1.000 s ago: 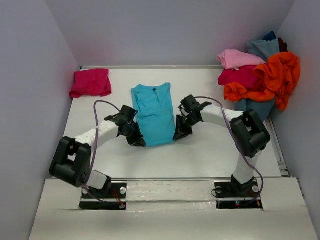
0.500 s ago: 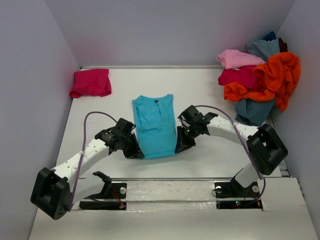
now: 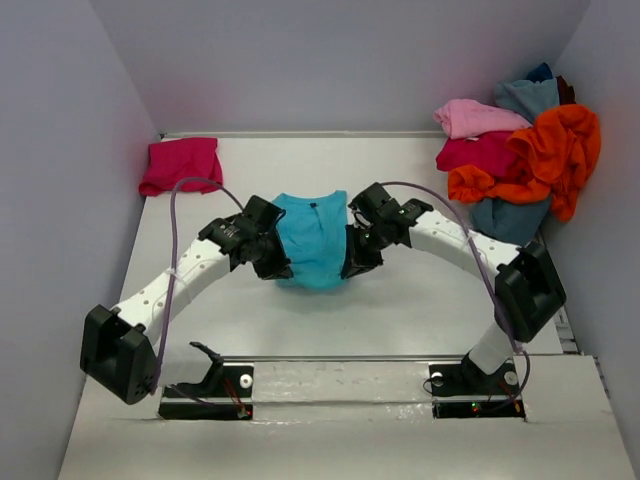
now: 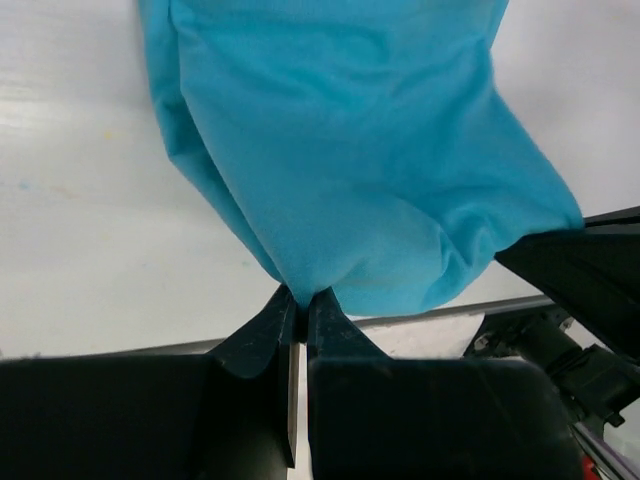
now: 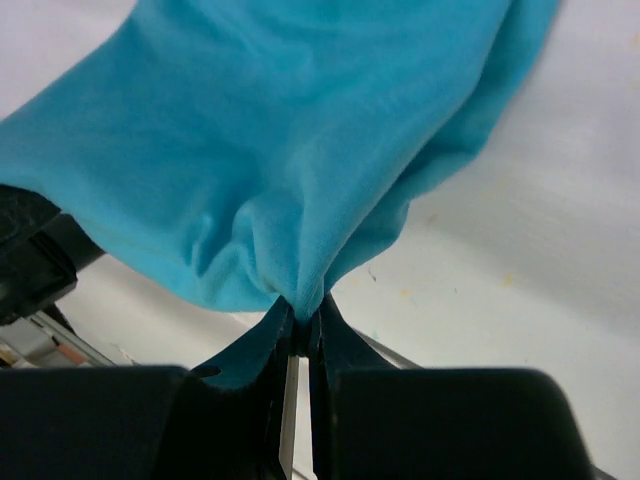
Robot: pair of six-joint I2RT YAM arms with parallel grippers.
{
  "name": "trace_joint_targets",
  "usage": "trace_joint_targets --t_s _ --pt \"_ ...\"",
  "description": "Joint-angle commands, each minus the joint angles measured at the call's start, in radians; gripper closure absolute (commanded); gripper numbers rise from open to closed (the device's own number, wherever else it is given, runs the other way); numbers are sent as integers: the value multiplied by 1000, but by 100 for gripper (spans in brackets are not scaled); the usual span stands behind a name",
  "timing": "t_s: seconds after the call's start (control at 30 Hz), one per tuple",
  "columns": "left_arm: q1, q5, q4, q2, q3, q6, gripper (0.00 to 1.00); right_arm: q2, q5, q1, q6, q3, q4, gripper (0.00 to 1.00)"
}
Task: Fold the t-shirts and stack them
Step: Fold the tshirt
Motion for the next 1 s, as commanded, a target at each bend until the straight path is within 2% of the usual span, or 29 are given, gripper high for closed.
trace_joint_targets --t_s 0.0,0.17,0.6,0.97 --pt "13 -70 -9 83 129 62 94 81 56 4 -29 155 -42 93" --pt "36 -80 3 171 229 100 94 165 83 -21 -57 301 -88 93" --pt "193 -100 -23 359 522 208 94 363 99 -125 -110 681 -217 93" --pt "235 -101 -35 497 683 239 94 511 95 -185 -132 875 -254 93"
